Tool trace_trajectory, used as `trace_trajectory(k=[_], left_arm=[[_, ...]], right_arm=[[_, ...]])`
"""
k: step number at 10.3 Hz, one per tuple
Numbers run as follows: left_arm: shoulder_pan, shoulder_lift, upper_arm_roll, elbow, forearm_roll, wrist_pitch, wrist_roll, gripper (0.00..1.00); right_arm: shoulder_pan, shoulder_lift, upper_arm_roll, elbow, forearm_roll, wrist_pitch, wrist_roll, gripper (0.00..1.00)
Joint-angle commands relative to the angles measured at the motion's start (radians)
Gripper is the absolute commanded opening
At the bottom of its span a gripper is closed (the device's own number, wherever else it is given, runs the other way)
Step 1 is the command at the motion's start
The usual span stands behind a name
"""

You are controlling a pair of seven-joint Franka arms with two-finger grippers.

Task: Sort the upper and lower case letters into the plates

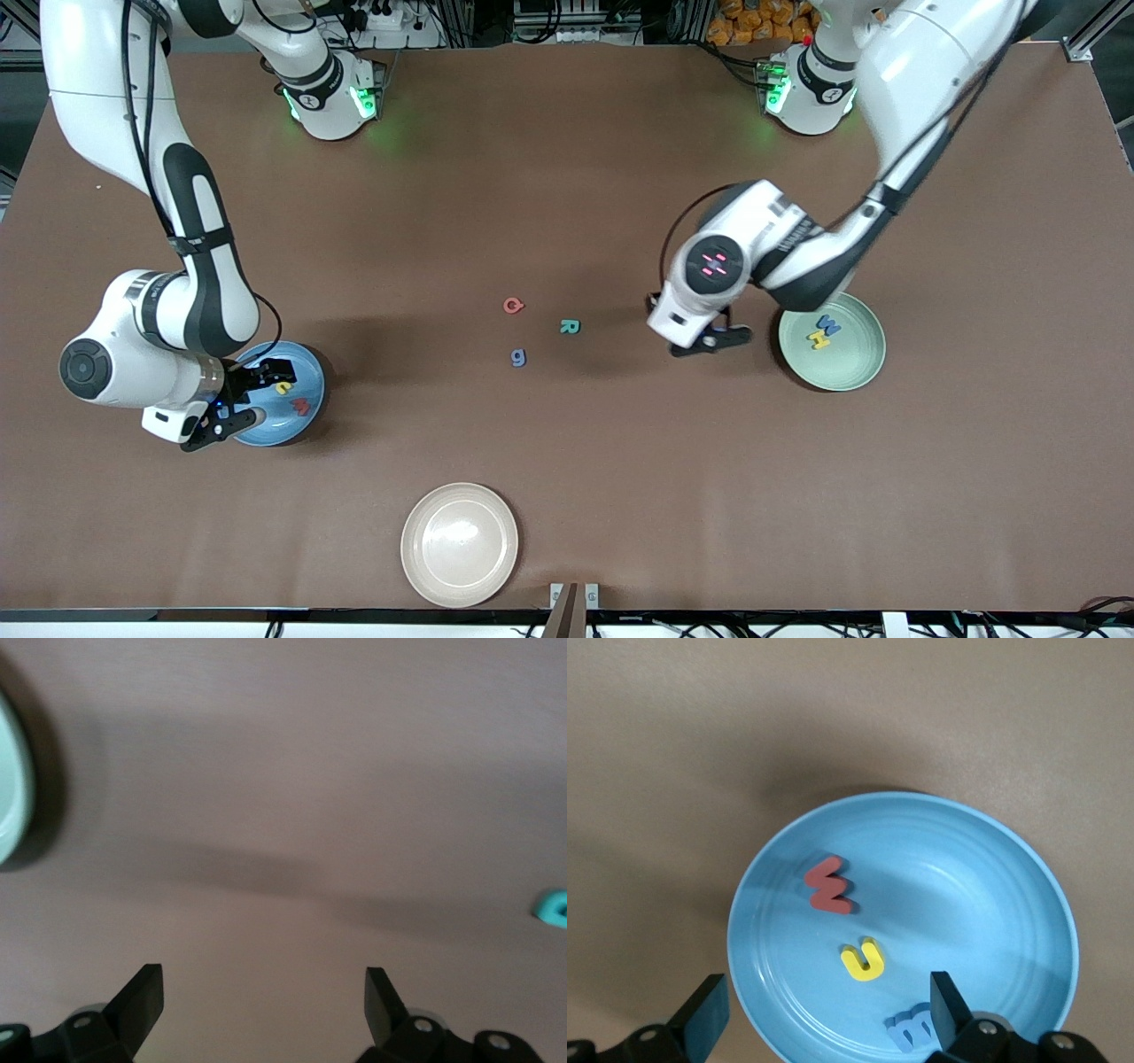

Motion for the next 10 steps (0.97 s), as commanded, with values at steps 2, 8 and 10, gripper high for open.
trace_trajectory(k=[2,8,10], left_arm=[[-0.133,0.043,0.047,0.031,0.101,0.113,-0.010,1.00],[-0.349,0.178,0.176,0.165,0.111,0.315,0.025,1.00],[-0.380,0.210,0.218,0.165,0.111,0.389,0.042,1.00]], right_arm=[[-0.008,-0.025,0.007,-0.015,-0.011,-0.009,-0.013,1.00],[-0.021,-0.013,0.006,-0.013,-0.020,0.044,-0.022,1.00],[-0.023,-0.011,0.006,-0.012,-0.020,0.046,-0.024,1.00]])
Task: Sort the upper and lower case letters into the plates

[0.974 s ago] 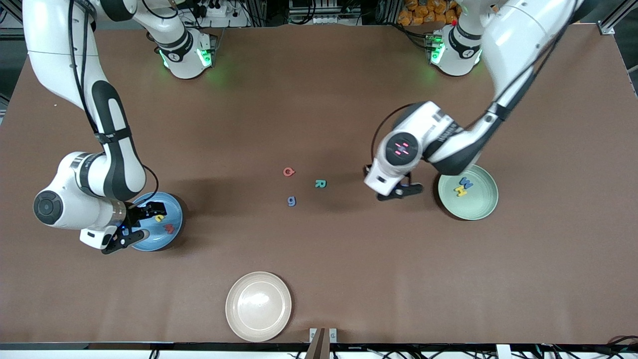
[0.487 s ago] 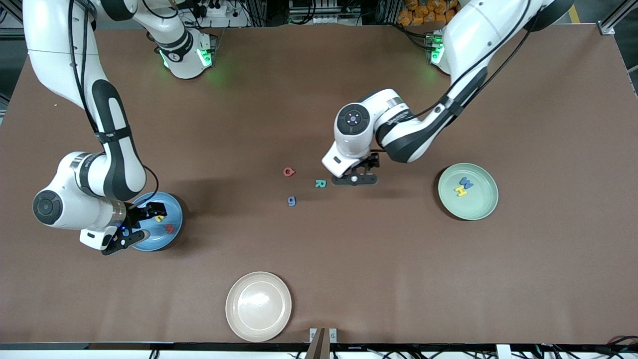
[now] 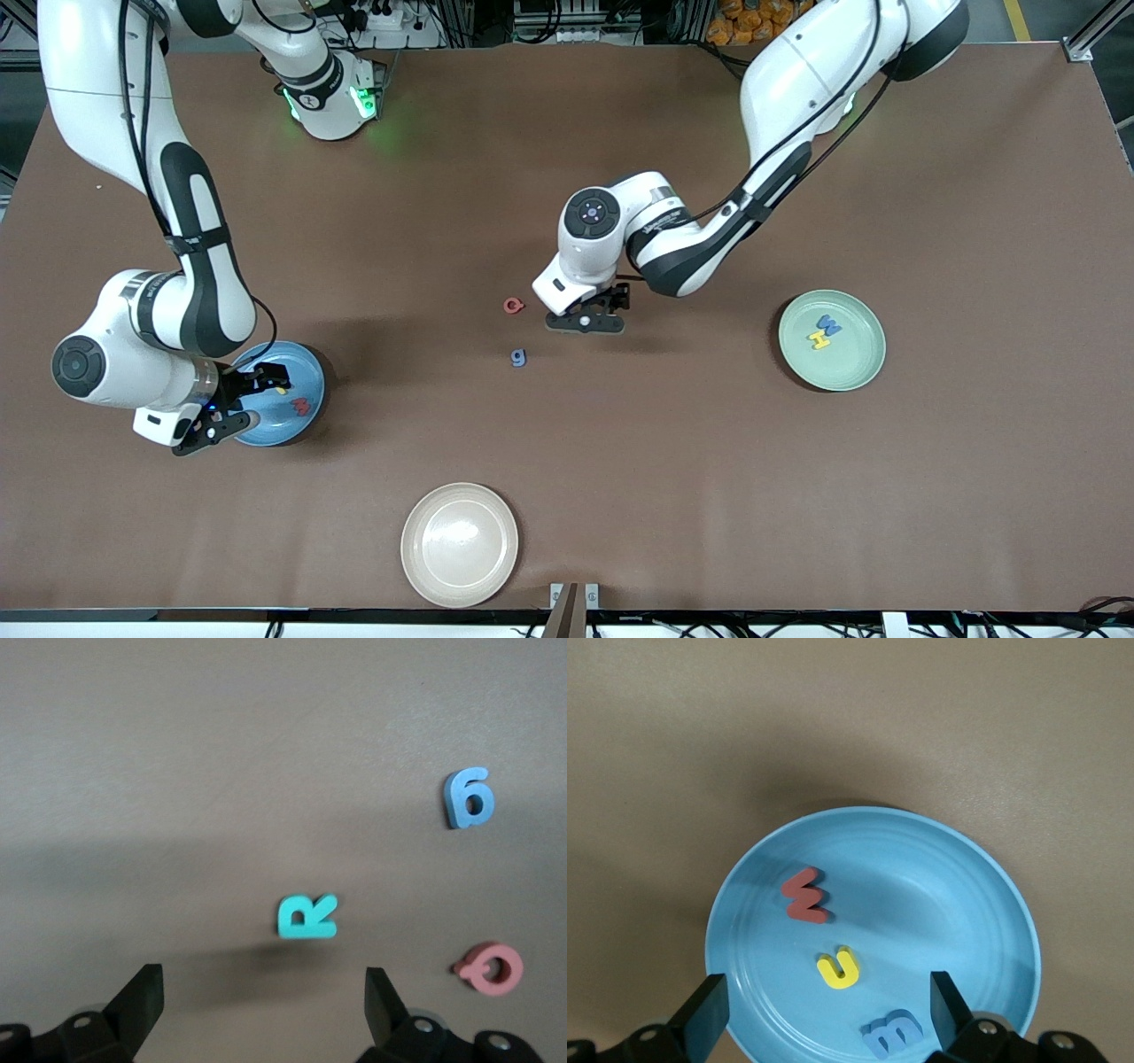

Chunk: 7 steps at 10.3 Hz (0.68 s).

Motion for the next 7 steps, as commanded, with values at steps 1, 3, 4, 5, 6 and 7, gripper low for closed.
trace_trajectory(k=[1,3,4,5,6,7], left_arm=[[-0.024,0.057,0.024,0.035,0.031,0.063,0.030,1.00],[-0.036,0.075,0.040,0.035,0.031,0.103,0.033,1.00],[-0.051,0.077,0.060,0.035,0.031,0.106,0.036,1.00],[-0.061,0.078,0.071,0.035,0.031,0.108,0.048,1.00],[-0.062,0.080,0.074,0.037,0.029,0.108,0.051,1.00],[-0.067,0.081,0.074,0.037,0.031,0.108,0.051,0.97]], right_arm=[[-0.012,-0.012,0.008,-0.013,-0.010,0.010,-0.016,1.00],[-0.013,-0.006,0.008,-0.013,-0.010,0.016,-0.022,1.00],[-0.023,-0.004,0.008,-0.013,-0.010,0.018,-0.024,1.00],[-0.023,-0.004,0.009,-0.013,-0.009,0.018,-0.022,1.00],[-0.024,-0.004,0.010,-0.013,-0.009,0.018,-0.024,1.00],[-0.024,-0.004,0.008,-0.013,-0.009,0.018,-0.024,1.00]])
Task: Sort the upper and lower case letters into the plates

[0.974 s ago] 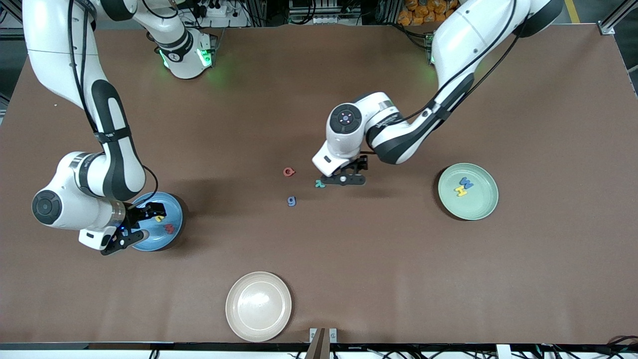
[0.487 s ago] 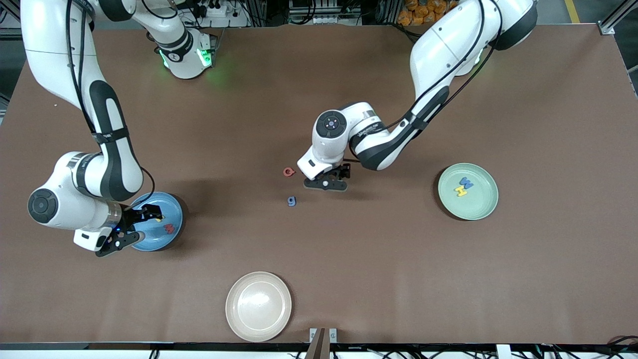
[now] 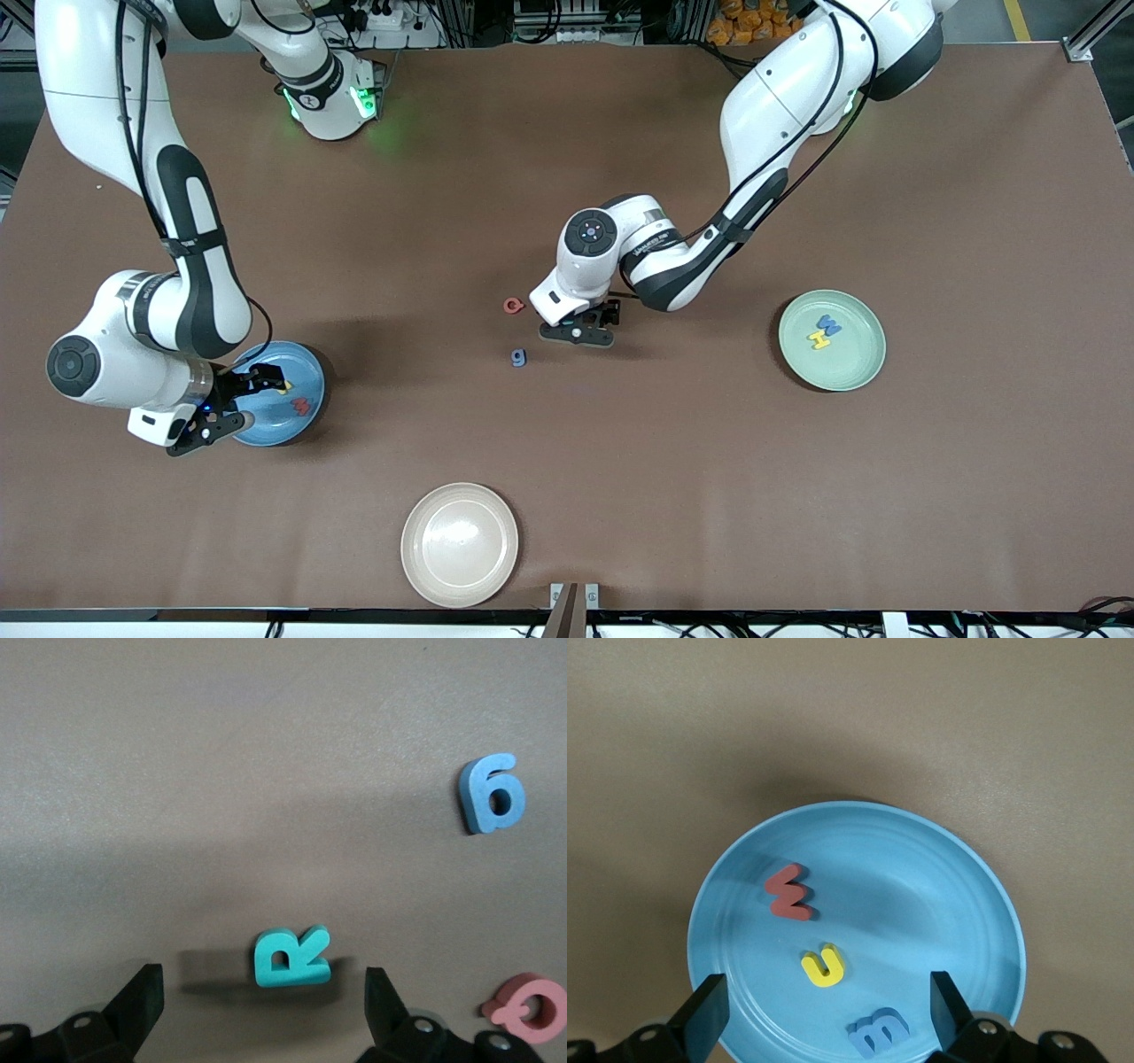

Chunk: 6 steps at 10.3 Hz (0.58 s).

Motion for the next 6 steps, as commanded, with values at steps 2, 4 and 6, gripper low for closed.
trace_trajectory(k=[2,4,6], left_arm=[[-0.020,0.016,0.011,0.033,0.030,0.007,0.009,0.92],[-0.022,0.023,0.019,0.035,0.029,0.007,0.012,0.87],[-0.052,0.035,0.043,0.061,0.029,0.007,0.009,0.86]], right_arm=[[-0.016,-0.008,0.011,-0.011,-0.006,0.013,-0.015,1.00],[-0.016,-0.008,0.011,-0.011,-0.006,0.016,-0.015,1.00],[-0.016,-0.007,0.011,-0.011,-0.006,0.016,-0.018,1.00]])
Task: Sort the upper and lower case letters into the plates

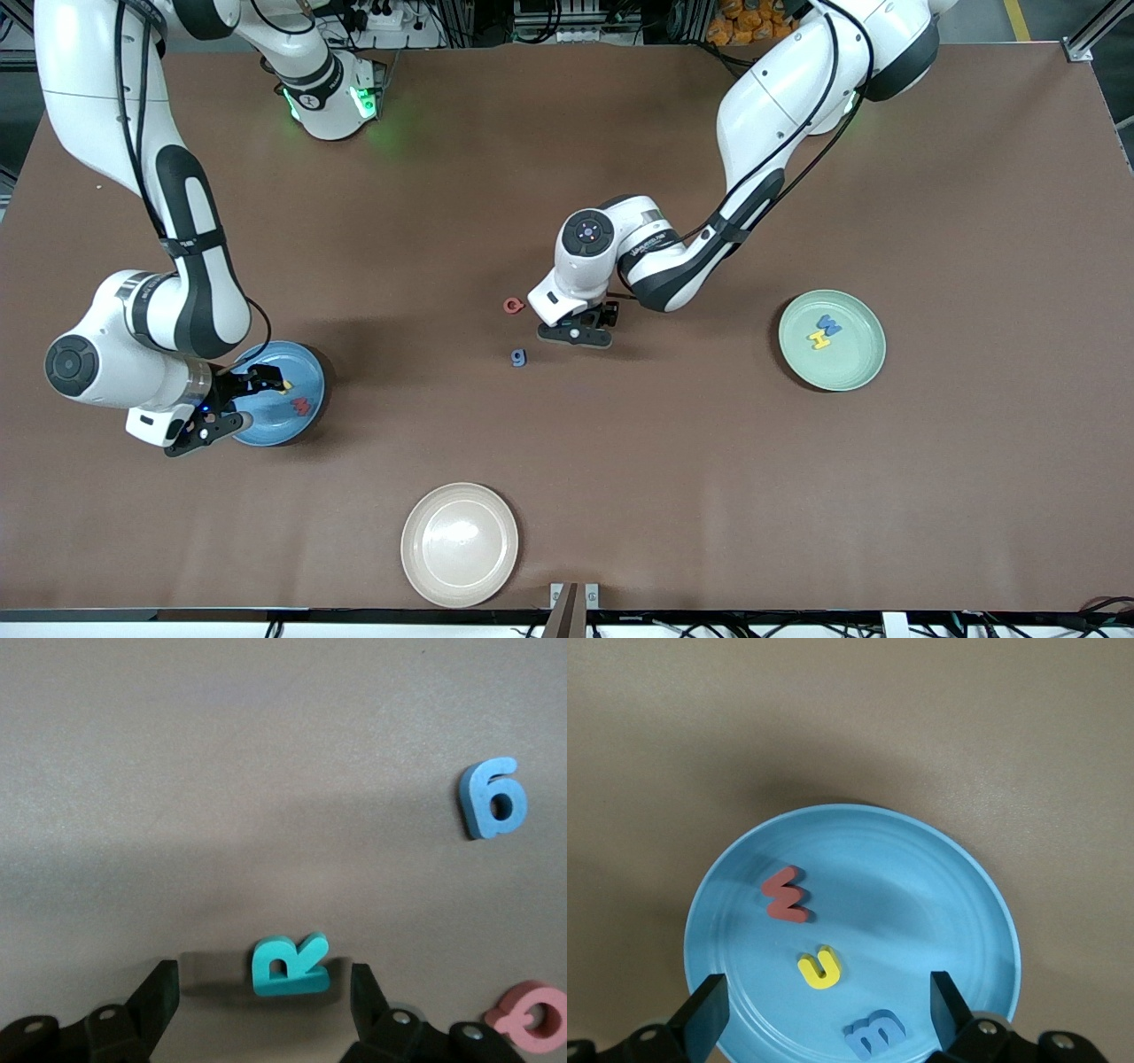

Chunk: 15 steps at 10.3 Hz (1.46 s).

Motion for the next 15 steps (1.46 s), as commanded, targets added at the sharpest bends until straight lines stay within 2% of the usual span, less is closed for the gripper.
trace_trajectory(k=[1,3,5,6,9,10,13,15], left_arm=[[-0.046,0.035,0.031,0.056,0.029,0.006,0.006,0.85],[-0.046,0.039,0.032,0.064,0.029,0.006,0.006,0.82],[-0.046,0.044,0.032,0.064,0.029,0.006,0.006,0.73],[-0.046,0.044,0.032,0.064,0.029,0.006,0.006,0.61],[-0.044,0.041,0.032,0.059,0.020,0.005,0.000,0.07],[-0.041,0.036,0.032,0.058,0.020,0.005,-0.003,0.00],[0.000,-0.020,0.031,0.042,0.015,-0.067,-0.009,0.00],[0.089,-0.079,-0.029,0.041,0.015,-0.209,-0.004,0.00]], right_arm=[[-0.015,-0.007,0.011,-0.011,-0.006,0.008,-0.017,1.00],[-0.015,-0.007,0.011,-0.011,-0.006,0.008,-0.017,1.00],[-0.015,-0.007,0.011,-0.012,-0.005,0.008,-0.017,1.00],[-0.015,-0.007,0.011,-0.011,-0.005,0.007,-0.017,1.00],[-0.012,-0.007,0.011,-0.011,-0.005,0.007,-0.017,1.00],[-0.008,-0.009,0.011,-0.011,-0.005,0.007,-0.016,1.00],[0.056,-0.009,0.011,0.007,-0.011,0.004,-0.006,1.00],[0.130,-0.005,0.011,0.030,0.000,0.005,0.004,1.00]])
